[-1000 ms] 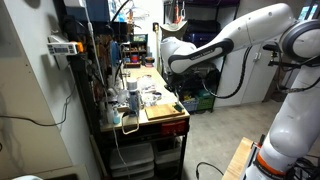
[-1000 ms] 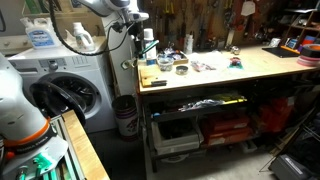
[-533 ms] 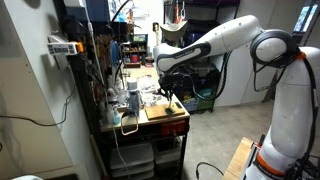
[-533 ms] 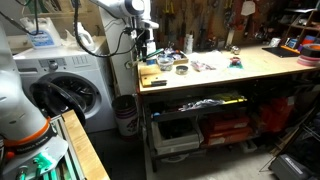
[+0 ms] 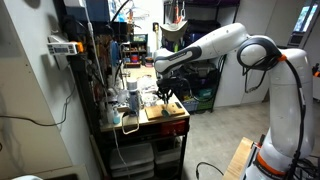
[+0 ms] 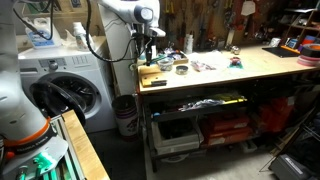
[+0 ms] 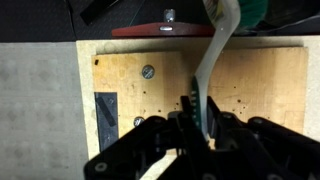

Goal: Pick up the green and white brush and put it on the brown object on the table

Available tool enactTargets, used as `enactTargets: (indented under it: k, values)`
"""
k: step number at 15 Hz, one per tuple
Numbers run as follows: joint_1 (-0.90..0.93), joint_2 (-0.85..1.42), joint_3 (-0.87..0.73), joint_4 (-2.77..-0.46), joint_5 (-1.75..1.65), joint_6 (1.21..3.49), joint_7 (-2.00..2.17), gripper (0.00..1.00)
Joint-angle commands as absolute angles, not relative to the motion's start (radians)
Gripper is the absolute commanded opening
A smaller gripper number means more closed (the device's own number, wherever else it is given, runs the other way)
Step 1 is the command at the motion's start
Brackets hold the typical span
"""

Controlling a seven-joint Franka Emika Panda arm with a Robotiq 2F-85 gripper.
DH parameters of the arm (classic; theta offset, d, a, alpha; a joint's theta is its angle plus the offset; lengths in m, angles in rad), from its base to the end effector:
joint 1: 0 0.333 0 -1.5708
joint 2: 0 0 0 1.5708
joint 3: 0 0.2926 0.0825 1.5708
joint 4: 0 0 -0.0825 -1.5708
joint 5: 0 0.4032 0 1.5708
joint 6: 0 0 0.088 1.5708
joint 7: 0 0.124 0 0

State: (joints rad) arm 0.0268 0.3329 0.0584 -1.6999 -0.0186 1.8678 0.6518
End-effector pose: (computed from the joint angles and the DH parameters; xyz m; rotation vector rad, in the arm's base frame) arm 0.6357 0.0504 0.3402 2.9548 -0.8518 -0.2374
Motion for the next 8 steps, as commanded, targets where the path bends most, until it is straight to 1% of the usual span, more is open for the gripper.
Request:
enactTargets:
  k: [1, 8]
  values:
    - [0.023, 0.371, 0.03, -1.691, 0.061, 1.933, 0.561, 0.04]
    - [0.024, 0.427, -0.003, -1.675, 0.137, 1.96, 0.517, 0.04]
